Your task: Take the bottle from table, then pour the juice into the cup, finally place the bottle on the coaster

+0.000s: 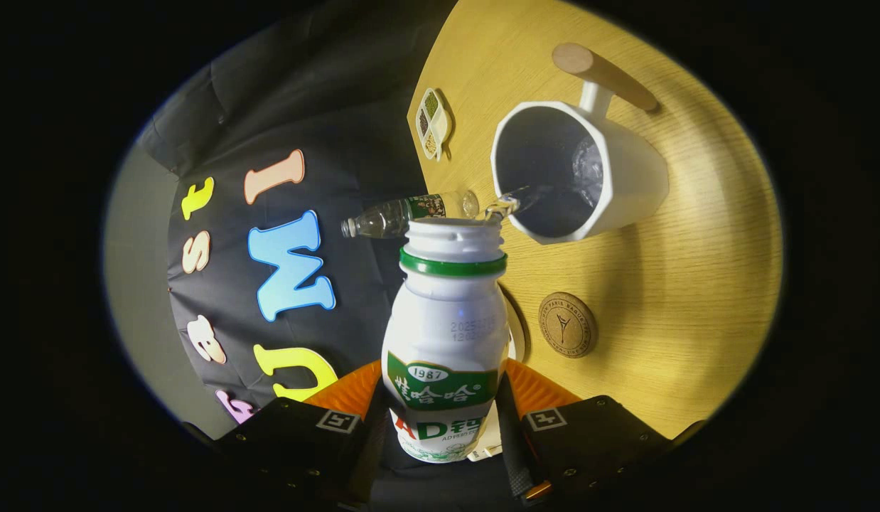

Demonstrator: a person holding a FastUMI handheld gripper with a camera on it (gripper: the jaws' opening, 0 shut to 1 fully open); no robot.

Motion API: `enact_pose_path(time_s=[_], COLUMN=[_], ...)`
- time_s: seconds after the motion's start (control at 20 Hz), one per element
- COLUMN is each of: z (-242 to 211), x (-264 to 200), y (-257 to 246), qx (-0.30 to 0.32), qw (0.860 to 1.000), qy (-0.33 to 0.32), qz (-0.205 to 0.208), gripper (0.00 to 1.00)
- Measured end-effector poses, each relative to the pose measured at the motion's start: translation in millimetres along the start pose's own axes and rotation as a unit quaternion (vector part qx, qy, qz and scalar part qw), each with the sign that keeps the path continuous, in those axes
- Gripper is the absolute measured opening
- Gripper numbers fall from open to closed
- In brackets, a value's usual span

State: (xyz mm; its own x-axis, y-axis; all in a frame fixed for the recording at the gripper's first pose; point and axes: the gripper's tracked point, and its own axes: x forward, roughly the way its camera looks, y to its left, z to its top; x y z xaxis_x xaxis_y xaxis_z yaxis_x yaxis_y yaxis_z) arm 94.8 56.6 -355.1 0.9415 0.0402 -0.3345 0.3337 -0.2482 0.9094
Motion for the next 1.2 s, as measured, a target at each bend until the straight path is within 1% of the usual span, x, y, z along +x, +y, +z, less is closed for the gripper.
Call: enact_pose_path(time_s=[0.35, 0.55, 0.8, 1.2], z=[3, 10, 12, 21], x=[2, 1, 6, 2], y=[5, 6, 8, 8], qx=[0.013, 0.037, 0.038, 0.059], qw=[1.000, 0.999, 0.999, 0.998], qy=[-0.009, -0.020, -0.022, -0.027], qz=[0.005, 0.006, 0.010, 0.017], gripper=[0.70, 0.70, 0.70, 0.70])
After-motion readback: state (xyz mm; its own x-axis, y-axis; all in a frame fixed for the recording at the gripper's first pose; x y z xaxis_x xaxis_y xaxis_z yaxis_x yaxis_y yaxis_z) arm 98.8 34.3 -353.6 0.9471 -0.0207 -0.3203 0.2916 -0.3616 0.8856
